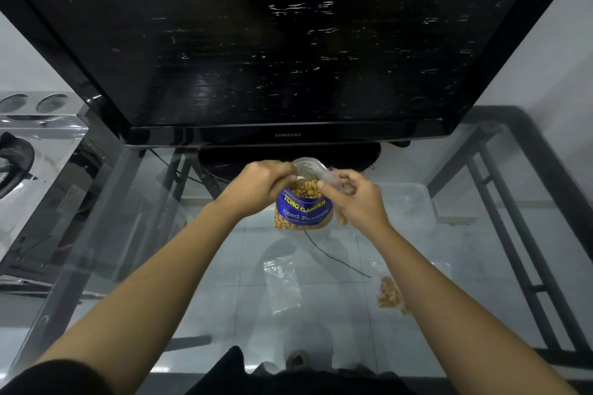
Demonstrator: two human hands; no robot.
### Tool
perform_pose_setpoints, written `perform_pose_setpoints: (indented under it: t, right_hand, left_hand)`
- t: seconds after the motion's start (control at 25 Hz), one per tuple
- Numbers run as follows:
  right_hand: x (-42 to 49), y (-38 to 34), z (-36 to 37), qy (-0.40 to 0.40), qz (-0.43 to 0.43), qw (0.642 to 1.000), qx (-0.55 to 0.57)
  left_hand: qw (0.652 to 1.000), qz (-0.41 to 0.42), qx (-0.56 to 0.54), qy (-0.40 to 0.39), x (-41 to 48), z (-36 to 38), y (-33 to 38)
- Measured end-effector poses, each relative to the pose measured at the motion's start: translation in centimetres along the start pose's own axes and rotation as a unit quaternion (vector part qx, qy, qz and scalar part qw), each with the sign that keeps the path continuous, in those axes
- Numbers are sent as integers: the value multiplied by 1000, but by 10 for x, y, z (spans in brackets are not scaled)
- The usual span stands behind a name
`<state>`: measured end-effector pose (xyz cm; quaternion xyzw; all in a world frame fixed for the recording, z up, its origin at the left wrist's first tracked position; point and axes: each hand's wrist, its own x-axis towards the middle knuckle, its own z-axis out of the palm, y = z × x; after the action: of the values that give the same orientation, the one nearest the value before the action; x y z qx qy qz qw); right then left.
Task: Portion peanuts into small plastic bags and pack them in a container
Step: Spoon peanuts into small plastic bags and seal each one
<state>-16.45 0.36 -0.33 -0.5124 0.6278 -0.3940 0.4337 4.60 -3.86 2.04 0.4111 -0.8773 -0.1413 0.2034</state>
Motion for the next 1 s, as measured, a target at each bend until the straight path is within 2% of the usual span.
perform_pose_setpoints:
  t: [0.16, 0.24, 0.32, 0.44, 0.6, 0.88, 1.0]
  right_hand:
    - [1, 2, -3, -12, -2, 1000, 17]
    - [2, 3, -4, -15, -6, 1000, 17]
    - [2, 4, -5, -17, -8, 1000, 14]
    - [3, 7, -6, -23, -8, 1000, 14]
    - [2, 10, -6, -29, -10, 1000, 6]
    - [2, 10, -7, -34, -4, 999, 6]
    - [3, 9, -8, -39, -6, 999, -4]
  left_hand:
    - [978, -191, -38, 75, 8, 16, 4]
    - [935, -321, -99, 113, 15, 13, 6]
    - [896, -400, -137, 138, 19, 11, 5]
    - [880, -429, -144, 145, 16, 10, 4]
    - [880, -411, -203, 125, 13, 15, 9]
    - [810, -460, -332, 148, 14, 15, 9]
    - [765, -486, -390, 162, 16, 17, 6]
